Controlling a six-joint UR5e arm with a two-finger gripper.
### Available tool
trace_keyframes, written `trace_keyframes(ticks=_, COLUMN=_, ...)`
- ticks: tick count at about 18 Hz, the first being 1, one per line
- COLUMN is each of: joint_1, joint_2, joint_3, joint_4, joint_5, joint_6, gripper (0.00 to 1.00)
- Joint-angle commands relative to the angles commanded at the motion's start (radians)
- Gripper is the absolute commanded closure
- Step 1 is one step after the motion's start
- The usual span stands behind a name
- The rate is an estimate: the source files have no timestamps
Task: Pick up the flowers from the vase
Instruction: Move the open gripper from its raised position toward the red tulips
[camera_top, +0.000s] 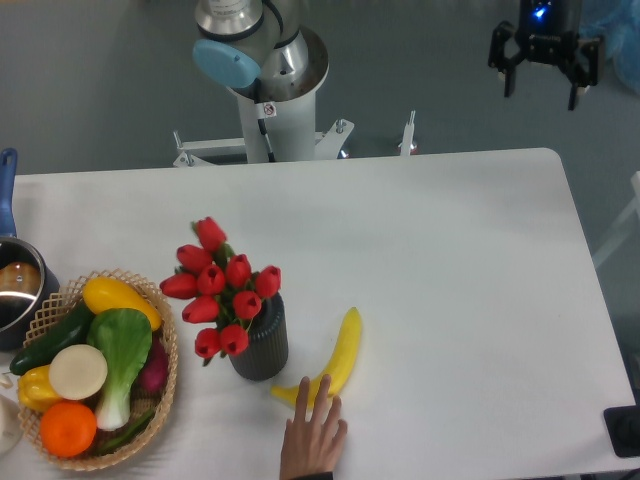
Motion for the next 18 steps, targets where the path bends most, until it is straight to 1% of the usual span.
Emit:
trace_keyframes(ticks=3, joint_1=0.002, joint_2=-0.003, joint_3=0.000, joint_4=0.006, joint_5=-0.002, joint_6=0.000, gripper=0.00)
trace_keyframes(ticks=5, joint_1=0.002, joint_2=-0.005, joint_3=0.008, joint_4=0.003, joint_5=-0.017, joint_6=-0.009, gripper=0.00)
trace_keyframes(ticks=8, joint_1=0.002, joint_2=-0.005, joint_3=0.000, joint_4=0.003, joint_5=-0.054, joint_6=-0.017, gripper=0.00)
trace_keyframes(ticks=11, joint_1=0.008, joint_2=-0.005, joint_3=-0.012, joint_4=0.003, joint_5=-0.118, joint_6=-0.026, gripper=0.00)
trace_keyframes(ticks=13, joint_1=0.023, joint_2=-0.003, joint_3=-0.028, joint_4=0.003, joint_5=-0.182, joint_6=-0.064, gripper=0.00)
trace_keyframes(ticks=18, joint_1=0.023, joint_2=0.015, joint_3=-0.070, joint_4=0.005, joint_5=-0.294, joint_6=-0.123, gripper=0.00)
